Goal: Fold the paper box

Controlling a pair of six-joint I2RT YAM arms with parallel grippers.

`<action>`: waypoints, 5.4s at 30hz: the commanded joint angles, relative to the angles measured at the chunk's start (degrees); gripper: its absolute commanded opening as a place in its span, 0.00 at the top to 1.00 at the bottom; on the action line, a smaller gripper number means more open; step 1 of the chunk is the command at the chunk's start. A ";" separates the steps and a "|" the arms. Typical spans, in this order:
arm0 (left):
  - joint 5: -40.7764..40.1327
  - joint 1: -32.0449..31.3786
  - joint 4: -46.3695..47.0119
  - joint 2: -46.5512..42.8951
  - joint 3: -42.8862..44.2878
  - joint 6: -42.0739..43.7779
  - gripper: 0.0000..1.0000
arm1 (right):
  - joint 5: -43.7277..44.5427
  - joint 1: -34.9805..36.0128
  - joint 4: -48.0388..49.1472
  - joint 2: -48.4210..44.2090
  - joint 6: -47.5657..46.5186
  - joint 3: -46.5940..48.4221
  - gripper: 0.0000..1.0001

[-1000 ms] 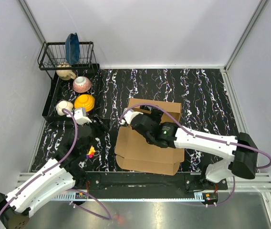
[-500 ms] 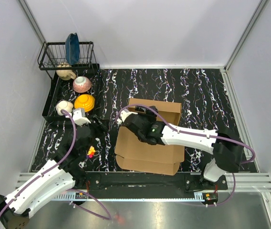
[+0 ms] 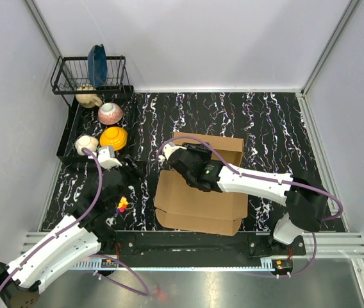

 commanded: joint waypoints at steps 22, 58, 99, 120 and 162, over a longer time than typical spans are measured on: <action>-4.41 0.28 -3.42 -0.58 6.47 0.97 0.31 | 4.83 -1.09 -2.07 -2.92 -2.01 7.66 1.00; -4.52 0.19 -5.19 -0.05 22.85 5.11 0.31 | -69.79 -57.85 -17.21 -22.35 73.39 2.42 1.00; -1.61 -15.36 4.67 18.94 5.71 -8.61 0.33 | -73.84 -46.64 6.57 -43.45 94.49 -50.05 0.83; -15.67 -13.62 -9.48 10.07 5.61 -10.99 0.29 | -62.51 -29.83 12.02 -40.60 90.94 -44.01 0.61; 5.24 31.83 -0.53 40.29 2.37 -14.41 0.43 | -65.84 -29.65 -1.29 -55.22 73.23 -29.67 0.42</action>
